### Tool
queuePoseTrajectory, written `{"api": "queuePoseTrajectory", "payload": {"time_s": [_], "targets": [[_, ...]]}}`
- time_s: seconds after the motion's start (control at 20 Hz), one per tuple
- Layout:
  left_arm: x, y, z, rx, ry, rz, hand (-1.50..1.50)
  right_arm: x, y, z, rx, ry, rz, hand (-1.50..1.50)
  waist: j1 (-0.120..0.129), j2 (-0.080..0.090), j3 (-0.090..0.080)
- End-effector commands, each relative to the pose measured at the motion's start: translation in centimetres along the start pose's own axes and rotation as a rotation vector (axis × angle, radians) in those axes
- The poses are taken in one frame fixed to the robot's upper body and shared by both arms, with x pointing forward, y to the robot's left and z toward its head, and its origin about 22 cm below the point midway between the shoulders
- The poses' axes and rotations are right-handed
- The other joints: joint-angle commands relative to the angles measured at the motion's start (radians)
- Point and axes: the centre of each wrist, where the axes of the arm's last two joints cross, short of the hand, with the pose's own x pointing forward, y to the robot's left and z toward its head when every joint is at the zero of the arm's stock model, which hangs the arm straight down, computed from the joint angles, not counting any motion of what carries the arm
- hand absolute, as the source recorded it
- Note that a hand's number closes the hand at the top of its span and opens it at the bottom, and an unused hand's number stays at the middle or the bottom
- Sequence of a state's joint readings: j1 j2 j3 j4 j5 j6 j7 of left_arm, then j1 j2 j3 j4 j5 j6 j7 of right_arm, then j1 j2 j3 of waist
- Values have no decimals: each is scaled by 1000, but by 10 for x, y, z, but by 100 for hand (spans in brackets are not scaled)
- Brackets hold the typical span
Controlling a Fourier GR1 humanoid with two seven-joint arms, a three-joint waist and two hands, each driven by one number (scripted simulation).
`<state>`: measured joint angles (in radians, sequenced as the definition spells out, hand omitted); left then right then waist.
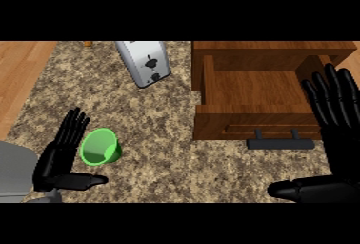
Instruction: Pick up the cup, place it into the drawer and close the drawer
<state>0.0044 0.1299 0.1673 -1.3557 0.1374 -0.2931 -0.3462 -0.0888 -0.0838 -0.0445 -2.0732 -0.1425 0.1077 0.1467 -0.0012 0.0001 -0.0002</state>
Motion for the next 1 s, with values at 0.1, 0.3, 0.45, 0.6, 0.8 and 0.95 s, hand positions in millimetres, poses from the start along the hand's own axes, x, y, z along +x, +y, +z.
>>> {"api": "queuePoseTrajectory", "payload": {"time_s": [0.1,0.3,0.45,0.6,0.8,0.95], "targets": [[-33,15,17,4,6,-17,-150,13,5,2,11,1,3,-150,-1,0,0],[-39,16,7,10,13,12,-150,11,-3,13,10,7,11,-150,-1,0,0],[-55,10,-4,26,3,12,-150,2,1,0,34,-6,16,-150,-2,0,0],[-56,22,9,55,12,16,-150,7,2,0,25,1,13,-150,0,0,0],[-61,31,5,52,10,-15,-150,2,9,-16,23,8,0,-150,1,0,0],[-83,34,13,63,28,-21,-150,-3,-5,16,22,14,-28,-150,-5,1,0]]}}
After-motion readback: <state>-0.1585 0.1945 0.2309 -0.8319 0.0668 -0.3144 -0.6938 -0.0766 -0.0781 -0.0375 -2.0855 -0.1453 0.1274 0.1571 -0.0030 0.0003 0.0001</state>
